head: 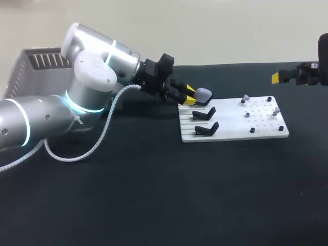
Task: Pick up each earbud case from the left stands, insert the matching earbuds, close the lid, and place the case in the box.
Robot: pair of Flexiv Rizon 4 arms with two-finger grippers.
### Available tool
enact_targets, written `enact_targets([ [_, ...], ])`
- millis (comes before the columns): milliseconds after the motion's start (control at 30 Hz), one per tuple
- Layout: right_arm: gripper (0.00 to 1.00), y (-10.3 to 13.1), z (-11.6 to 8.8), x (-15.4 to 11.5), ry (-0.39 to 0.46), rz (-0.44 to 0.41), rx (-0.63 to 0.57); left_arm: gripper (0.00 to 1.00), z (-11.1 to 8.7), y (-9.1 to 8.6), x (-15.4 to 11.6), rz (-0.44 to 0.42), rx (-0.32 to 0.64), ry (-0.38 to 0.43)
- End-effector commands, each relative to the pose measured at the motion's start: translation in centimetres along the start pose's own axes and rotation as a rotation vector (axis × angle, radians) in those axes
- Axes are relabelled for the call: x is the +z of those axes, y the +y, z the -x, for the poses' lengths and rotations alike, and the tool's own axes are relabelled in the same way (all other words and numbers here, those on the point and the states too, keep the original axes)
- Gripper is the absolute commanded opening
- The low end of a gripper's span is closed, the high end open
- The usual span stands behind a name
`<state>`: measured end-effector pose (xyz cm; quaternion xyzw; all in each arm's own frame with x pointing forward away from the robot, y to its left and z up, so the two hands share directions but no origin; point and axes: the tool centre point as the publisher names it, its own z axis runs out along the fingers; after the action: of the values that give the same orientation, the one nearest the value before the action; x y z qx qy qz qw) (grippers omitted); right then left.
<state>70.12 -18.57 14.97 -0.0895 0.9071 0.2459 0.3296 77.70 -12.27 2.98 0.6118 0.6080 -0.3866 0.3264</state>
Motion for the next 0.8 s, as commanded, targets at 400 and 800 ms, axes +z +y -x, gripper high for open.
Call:
enact_targets([
  [400, 1.0, 0.0, 0.0, 0.0, 0.0, 0.0, 0.0, 0.45, 0.3, 0.7, 0.3, 0.012, 0.017, -0.016],
  [800, 1.0, 0.0, 0.0, 0.0, 0.0, 0.0, 0.0, 0.44, 0.4, 1.2, 0.7, -0.004, 0.023, -0.02],
])
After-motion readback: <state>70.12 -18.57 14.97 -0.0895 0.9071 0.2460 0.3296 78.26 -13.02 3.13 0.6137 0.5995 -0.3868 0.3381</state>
